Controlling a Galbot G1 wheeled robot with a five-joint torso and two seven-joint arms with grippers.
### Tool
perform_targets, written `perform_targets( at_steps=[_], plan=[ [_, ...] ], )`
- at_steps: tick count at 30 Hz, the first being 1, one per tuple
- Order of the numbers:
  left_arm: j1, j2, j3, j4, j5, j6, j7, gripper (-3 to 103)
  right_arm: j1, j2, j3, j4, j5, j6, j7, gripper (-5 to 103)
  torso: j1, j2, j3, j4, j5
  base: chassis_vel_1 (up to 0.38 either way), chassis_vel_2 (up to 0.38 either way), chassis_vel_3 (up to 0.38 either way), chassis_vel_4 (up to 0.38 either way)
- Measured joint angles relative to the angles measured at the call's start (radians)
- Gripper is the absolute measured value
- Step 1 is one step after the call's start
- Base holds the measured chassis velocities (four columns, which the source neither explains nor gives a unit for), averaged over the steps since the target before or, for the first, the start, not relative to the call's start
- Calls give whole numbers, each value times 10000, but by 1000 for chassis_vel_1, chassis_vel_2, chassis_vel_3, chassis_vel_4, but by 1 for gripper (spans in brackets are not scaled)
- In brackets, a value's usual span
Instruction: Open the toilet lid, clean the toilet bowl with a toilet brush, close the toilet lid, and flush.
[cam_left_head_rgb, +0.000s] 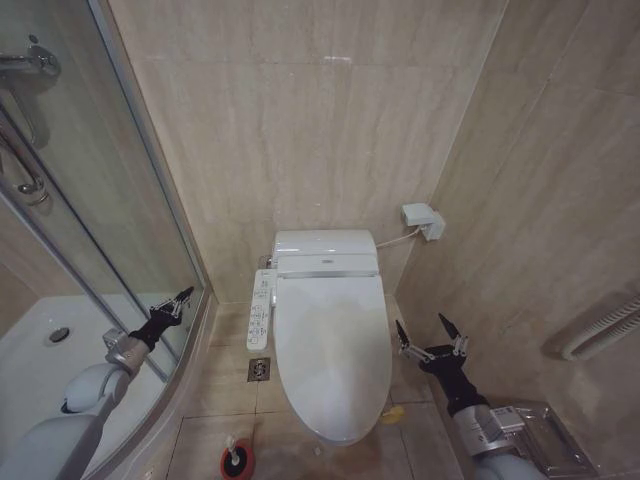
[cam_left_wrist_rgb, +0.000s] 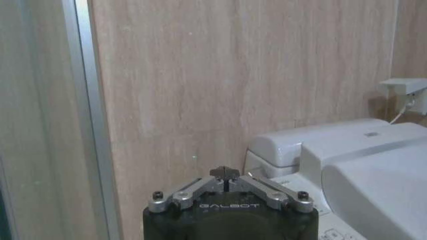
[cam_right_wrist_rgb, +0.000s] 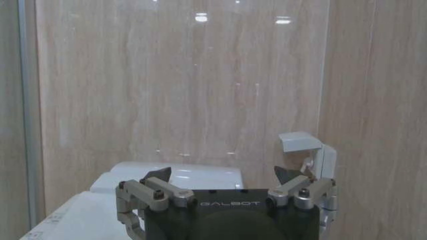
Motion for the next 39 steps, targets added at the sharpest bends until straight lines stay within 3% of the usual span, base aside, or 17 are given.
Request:
perform_targets(
  at_steps=[6, 14, 22, 30, 39],
  plan=[
    [-582, 51, 445, 814, 10, -428, 142, 0, 0, 0, 0, 0, 0, 0, 0, 100, 0, 0, 0, 1, -3, 0, 0, 0, 0],
    [-1739, -209, 1129, 1920, -43, -801, -120, 0, 0, 0, 0, 0, 0, 0, 0, 100, 0, 0, 0, -1, 2, 0, 0, 0, 0],
    [-3065, -1091, 1944, 2920, -339, -1146, -449, 0, 0, 0, 0, 0, 0, 0, 0, 100, 1, 0, 0, -4, 0, 0, 0, 0, 0],
    [-3905, -1565, 2564, 3493, -685, -1172, -451, 0, 0, 0, 0, 0, 0, 0, 0, 100, 0, 0, 0, -1, 0, 0, 0, 0, 0],
    [-4810, -1492, 3686, 3928, -675, -1114, -227, 0, 0, 0, 0, 0, 0, 0, 0, 100, 1, 1, 0, -1, 1, 0, 0, 0, 0]
  ],
)
